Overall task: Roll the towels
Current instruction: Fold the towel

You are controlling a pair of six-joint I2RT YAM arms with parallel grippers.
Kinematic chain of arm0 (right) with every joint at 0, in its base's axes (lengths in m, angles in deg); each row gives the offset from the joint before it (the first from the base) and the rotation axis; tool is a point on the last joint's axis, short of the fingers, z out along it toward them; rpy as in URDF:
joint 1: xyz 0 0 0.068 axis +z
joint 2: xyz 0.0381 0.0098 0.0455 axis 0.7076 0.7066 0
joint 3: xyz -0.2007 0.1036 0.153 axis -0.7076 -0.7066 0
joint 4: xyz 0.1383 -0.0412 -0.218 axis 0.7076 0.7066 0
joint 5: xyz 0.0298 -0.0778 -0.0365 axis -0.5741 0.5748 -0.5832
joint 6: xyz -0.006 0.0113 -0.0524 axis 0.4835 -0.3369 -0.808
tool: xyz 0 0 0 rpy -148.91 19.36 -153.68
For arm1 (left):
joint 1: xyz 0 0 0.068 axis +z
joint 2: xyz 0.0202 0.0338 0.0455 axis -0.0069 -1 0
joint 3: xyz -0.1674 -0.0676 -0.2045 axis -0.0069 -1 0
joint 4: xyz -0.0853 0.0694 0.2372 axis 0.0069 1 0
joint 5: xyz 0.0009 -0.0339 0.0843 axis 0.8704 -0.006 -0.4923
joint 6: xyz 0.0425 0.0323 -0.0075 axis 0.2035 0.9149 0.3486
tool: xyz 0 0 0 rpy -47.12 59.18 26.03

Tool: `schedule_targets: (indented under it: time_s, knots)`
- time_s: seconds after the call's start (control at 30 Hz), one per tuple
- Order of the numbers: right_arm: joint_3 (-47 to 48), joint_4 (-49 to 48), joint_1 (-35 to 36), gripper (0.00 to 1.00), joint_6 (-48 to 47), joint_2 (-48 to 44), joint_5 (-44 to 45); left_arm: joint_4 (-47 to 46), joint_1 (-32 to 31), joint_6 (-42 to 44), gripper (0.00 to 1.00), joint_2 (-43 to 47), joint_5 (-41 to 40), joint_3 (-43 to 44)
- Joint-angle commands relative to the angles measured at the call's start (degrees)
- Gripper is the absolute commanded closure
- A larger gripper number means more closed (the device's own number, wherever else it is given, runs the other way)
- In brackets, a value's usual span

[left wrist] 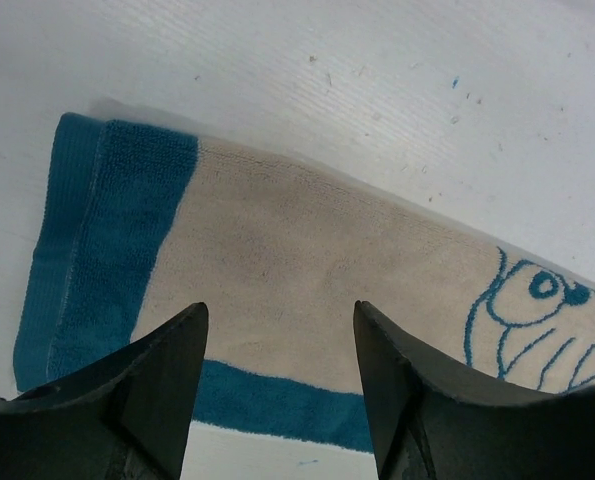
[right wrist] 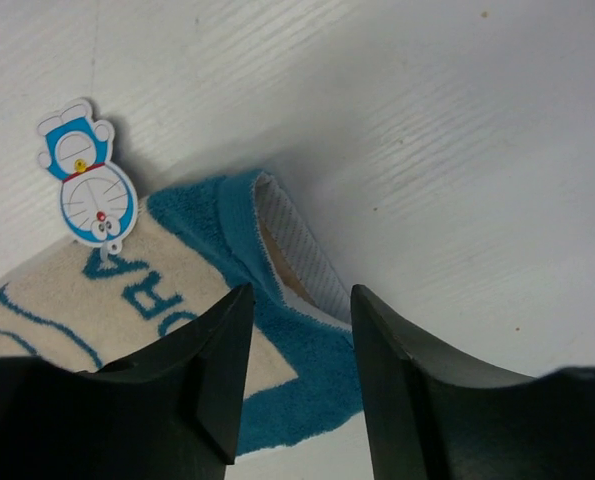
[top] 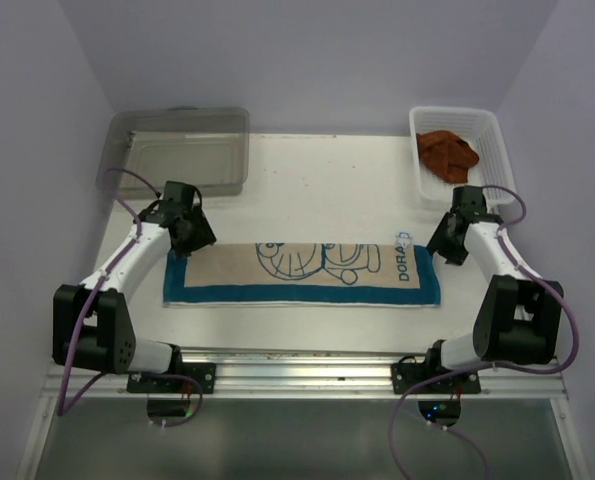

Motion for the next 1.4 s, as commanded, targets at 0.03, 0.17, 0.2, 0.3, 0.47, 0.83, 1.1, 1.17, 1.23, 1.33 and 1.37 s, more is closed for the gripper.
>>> schedule_targets:
  time_s: [0.03, 0.17, 0.2, 0.3, 0.47, 0.83, 1.1, 1.17, 1.23, 1.33, 1.37]
  knots:
    - [0.0, -0.9, 0.2, 0.5, -2.7, -3.6, -4.1, 0.5, 0.3, 0.1, 0.36, 0.1, -0.2, 0.9]
    - [0.0, -0.5, 0.2, 0.49, -2.8, -3.3, -2.2, -0.1, 0.3, -0.1, 0.36, -0.2, 0.9, 0.6]
    - [0.8, 0.5, 0.2, 0.5, -2.8, -1.3, -1.8, -0.1, 0.3, -0.1, 0.36, -0.6, 0.9, 0.6]
    - [1.9, 2.6, 0.2, 0.5, -2.3, 2.4, -1.4, -0.1, 0.3, -0.1, 0.36, -1.0, 1.0, 0.7]
    - [1.4, 2.5, 0.2, 0.5, -1.7, 8.0, -0.6, -0.1, 0.3, 0.0, 0.36, -1.1, 1.0, 0.5]
    - [-2.7, -2.0, 0.2, 0.87, -0.6, 11.3, -0.3, 0.1, 0.3, -0.1, 0.36, -1.9, 1.0, -0.2]
    - [-3.6, -2.7, 0.4, 1.0, -0.7, 5.4, -1.0, 0.3, 0.3, 0.1, 0.36, -1.9, 0.9, -0.2]
    - [-3.5, -1.9, 0.6, 1.0, -0.7, 1.8, -1.3, 0.5, 0.3, 0.2, 0.36, -2.1, 0.5, 0.0]
    - [-2.9, -0.6, 1.2, 1.0, -0.8, -1.9, -1.4, 0.6, 0.4, 0.4, 0.35, -2.8, 0.2, 0.2]
    - [-1.7, 1.7, 2.9, 1.0, -1.2, -5.0, -1.4, 0.6, 0.5, 0.6, 0.35, -4.1, 0.7, 0.2]
    - [-1.2, 2.4, 3.5, 1.0, -1.3, -6.6, -1.0, 0.2, 0.5, 0.6, 0.35, -4.4, 1.1, 0.1]
